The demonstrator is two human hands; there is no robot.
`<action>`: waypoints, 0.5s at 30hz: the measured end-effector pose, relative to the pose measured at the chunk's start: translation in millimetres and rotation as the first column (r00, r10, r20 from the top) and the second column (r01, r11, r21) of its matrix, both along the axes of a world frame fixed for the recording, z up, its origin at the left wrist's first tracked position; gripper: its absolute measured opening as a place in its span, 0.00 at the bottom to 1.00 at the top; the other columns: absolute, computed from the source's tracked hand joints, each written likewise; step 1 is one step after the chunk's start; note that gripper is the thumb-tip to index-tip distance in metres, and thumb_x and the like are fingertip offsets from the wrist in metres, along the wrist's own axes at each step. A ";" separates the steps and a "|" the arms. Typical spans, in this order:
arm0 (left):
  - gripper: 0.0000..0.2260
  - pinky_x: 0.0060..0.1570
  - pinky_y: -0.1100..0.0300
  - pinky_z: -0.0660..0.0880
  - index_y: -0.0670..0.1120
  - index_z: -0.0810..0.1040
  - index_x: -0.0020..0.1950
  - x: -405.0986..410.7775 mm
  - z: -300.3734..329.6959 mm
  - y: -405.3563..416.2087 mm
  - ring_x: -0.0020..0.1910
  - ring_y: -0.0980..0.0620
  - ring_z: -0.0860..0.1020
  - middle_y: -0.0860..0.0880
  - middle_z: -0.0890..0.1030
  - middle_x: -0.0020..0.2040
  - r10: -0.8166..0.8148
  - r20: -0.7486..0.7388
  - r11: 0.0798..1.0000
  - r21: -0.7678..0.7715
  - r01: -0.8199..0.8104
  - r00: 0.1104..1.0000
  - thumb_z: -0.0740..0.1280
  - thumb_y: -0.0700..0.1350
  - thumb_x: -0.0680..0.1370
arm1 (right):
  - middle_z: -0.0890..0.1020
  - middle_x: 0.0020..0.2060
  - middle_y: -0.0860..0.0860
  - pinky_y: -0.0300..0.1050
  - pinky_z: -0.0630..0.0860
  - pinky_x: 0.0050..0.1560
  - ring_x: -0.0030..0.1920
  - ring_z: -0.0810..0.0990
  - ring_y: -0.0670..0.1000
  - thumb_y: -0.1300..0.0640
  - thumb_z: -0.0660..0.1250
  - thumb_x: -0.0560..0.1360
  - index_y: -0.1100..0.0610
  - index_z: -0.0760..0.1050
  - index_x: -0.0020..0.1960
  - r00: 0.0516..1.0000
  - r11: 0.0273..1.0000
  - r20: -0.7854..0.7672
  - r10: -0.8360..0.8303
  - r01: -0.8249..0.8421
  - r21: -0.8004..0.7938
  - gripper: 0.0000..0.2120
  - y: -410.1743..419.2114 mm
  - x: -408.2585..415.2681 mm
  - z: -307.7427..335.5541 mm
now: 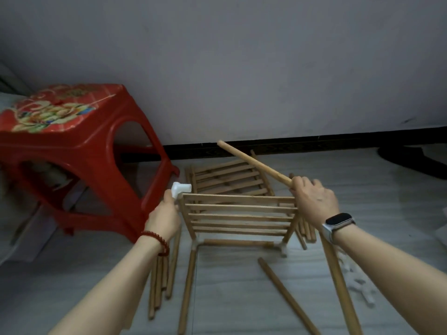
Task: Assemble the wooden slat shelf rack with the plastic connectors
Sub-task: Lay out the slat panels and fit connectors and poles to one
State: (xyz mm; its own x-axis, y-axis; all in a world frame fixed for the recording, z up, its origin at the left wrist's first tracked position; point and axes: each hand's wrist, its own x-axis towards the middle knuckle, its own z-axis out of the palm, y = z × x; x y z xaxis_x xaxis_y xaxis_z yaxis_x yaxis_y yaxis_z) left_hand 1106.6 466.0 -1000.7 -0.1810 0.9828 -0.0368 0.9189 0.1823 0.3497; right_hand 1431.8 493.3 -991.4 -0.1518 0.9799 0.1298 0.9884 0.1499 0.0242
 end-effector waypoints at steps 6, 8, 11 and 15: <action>0.13 0.40 0.50 0.74 0.42 0.60 0.65 6.3 5.3 -50.7 0.44 0.39 0.78 0.42 0.77 0.47 -0.029 0.069 0.999 0.016 0.028 0.997 0.53 0.44 0.82 | 0.74 0.49 0.49 0.39 0.66 0.33 0.45 0.71 0.50 0.55 0.53 0.81 0.54 0.66 0.58 0.986 0.991 0.100 0.131 -0.126 -0.050 0.08 -28.7 11.3 6.5; 0.13 0.40 0.52 0.72 0.42 0.60 0.66 16.2 12.3 -64.8 0.45 0.39 0.78 0.41 0.77 0.49 -0.030 0.119 1.000 -0.003 0.031 0.992 0.53 0.44 0.82 | 0.75 0.49 0.50 0.40 0.64 0.33 0.45 0.72 0.51 0.57 0.53 0.80 0.55 0.67 0.59 0.987 0.992 0.098 0.123 -0.119 -0.046 0.09 -43.0 19.5 9.2; 0.14 0.29 0.58 0.73 0.43 0.60 0.67 31.6 22.1 -84.5 0.35 0.45 0.80 0.42 0.78 0.43 0.052 0.277 0.994 -0.106 -0.023 0.960 0.51 0.46 0.82 | 0.76 0.45 0.52 0.43 0.64 0.31 0.41 0.71 0.52 0.58 0.58 0.79 0.57 0.70 0.55 0.981 0.990 0.137 0.136 -0.131 -0.047 0.07 -63.8 34.3 10.9; 0.17 0.35 0.56 0.79 0.45 0.57 0.71 44.4 24.1 -106.7 0.39 0.46 0.82 0.45 0.75 0.46 0.106 0.472 0.973 -0.231 0.007 0.875 0.50 0.48 0.83 | 0.76 0.39 0.52 0.43 0.64 0.26 0.37 0.70 0.51 0.62 0.67 0.74 0.57 0.73 0.51 0.976 0.984 0.140 0.167 -0.156 -0.088 0.07 -89.2 54.6 15.9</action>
